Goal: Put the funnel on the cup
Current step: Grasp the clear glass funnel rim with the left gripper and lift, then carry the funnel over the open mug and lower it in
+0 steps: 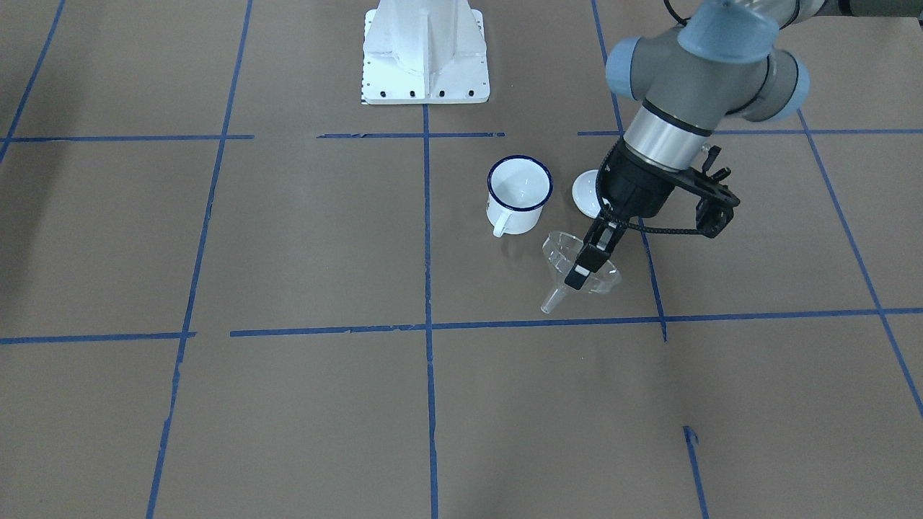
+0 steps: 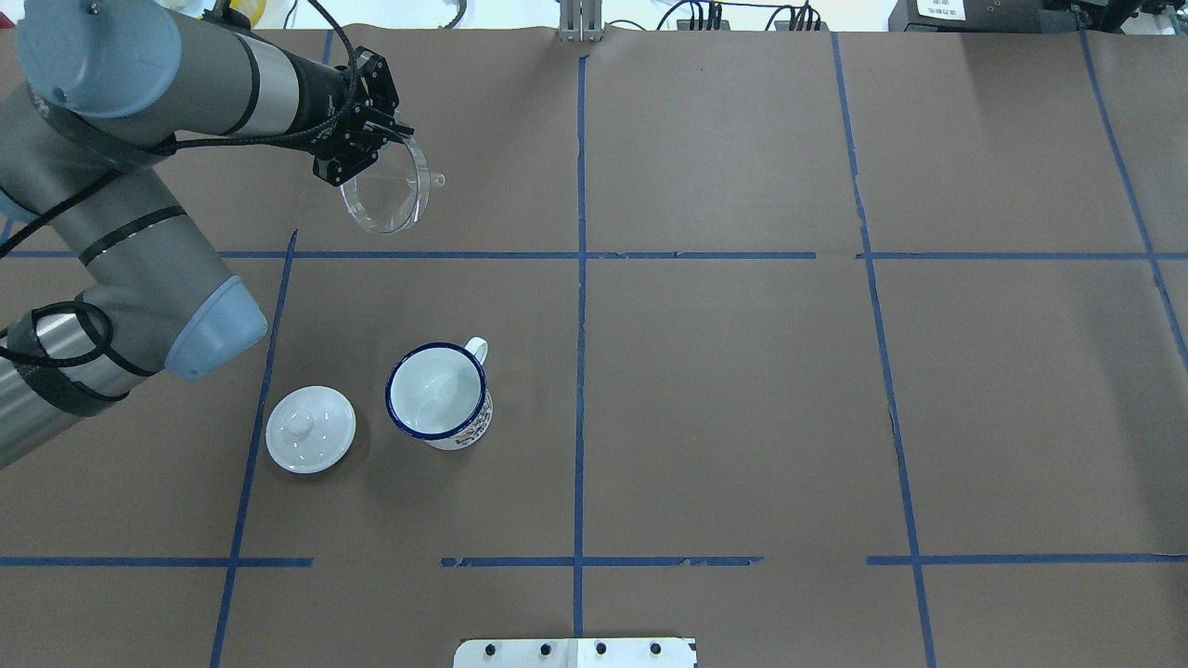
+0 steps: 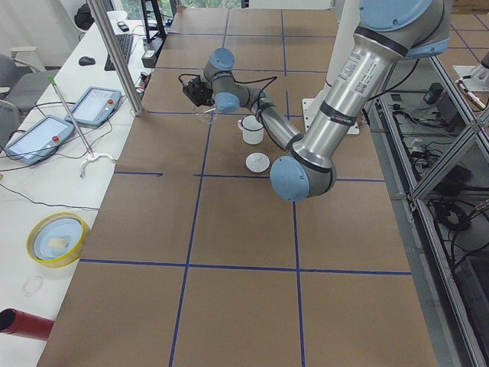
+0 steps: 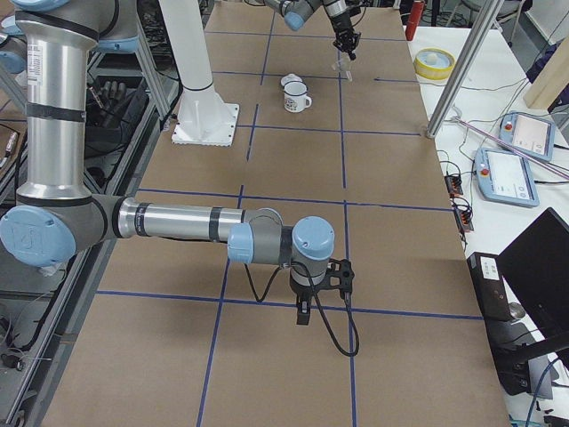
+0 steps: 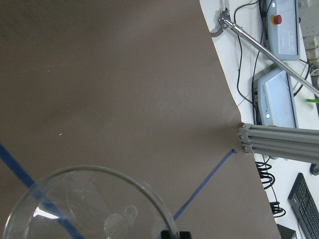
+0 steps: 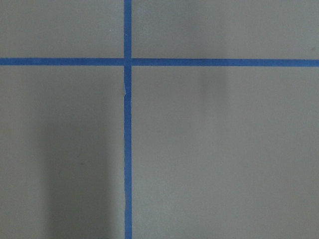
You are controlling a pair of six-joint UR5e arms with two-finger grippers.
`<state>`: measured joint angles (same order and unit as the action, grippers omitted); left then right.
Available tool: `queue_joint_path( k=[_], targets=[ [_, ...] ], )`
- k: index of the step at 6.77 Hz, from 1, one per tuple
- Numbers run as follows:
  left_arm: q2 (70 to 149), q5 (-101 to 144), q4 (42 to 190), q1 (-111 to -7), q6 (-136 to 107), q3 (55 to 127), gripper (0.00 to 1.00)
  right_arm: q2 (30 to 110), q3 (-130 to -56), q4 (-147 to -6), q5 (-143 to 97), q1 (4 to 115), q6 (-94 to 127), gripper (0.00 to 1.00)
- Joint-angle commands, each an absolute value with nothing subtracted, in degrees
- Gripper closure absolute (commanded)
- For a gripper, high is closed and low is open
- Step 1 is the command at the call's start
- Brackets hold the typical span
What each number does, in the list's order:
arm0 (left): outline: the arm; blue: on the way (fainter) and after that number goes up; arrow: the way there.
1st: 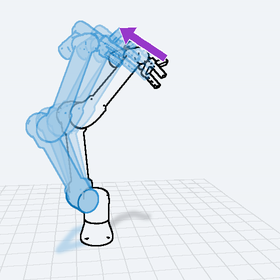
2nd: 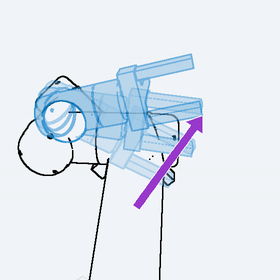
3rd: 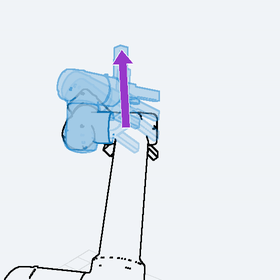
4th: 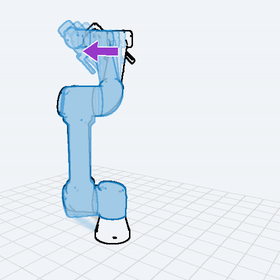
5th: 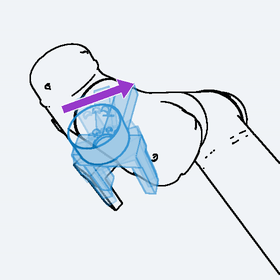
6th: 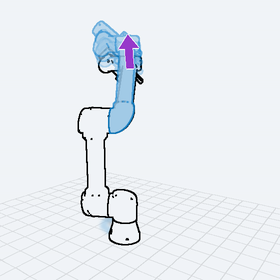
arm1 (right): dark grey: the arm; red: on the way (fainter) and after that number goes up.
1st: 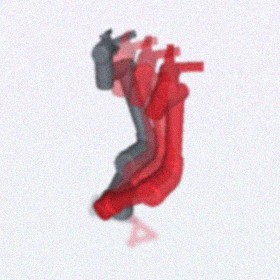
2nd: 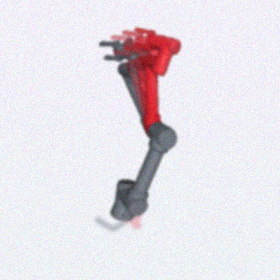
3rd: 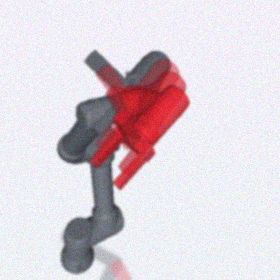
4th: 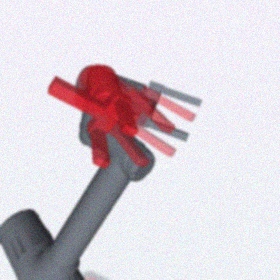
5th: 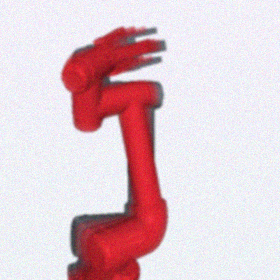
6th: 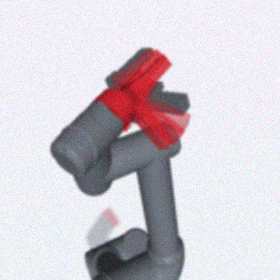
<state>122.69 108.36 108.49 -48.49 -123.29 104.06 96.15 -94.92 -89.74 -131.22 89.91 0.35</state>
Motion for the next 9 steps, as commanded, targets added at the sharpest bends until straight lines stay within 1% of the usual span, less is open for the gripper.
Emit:
queue_joint_path(
  k=[1,2,3,4,5,6,7,9],
  targets=[
    [129.0,110.9,78.7,-45.4,-122.5,115.0,1.00,96.2,-94.8,-89.7,-131.2,89.9,0.4,0.00],
    [132.8,110.8,66.7,-40.9,-122.5,115.1,1.00,96.2,-94.9,-89.7,-131.2,89.9,0.4,0.00],
    [133.3,110.8,59.7,-37.3,-122.5,115.0,1.00,96.2,-94.9,-89.7,-131.2,89.9,0.4,0.00],
    [134.1,110.7,55.6,-36.0,-122.4,114.9,1.00,96.2,-94.9,-89.7,-131.2,89.9,0.4,0.00],
    [134.5,110.4,55.5,-35.9,-120.7,113.1,1.00,96.2,-94.9,-89.7,-131.2,89.9,0.4,0.00],
    [137.0,110.1,55.5,-35.9,-116.7,108.6,1.00,96.2,-94.9,-89.7,-131.2,89.9,0.4,0.00],
    [138.9,109.3,55.5,-36.0,-114.1,105.5,1.00,96.2,-94.8,-89.7,-131.2,89.9,0.4,0.00],
    [139.1,107.5,56.2,-35.6,-113.6,103.5,1.00,96.2,-94.9,-89.7,-131.2,89.9,0.4,0.00]
  ],
)
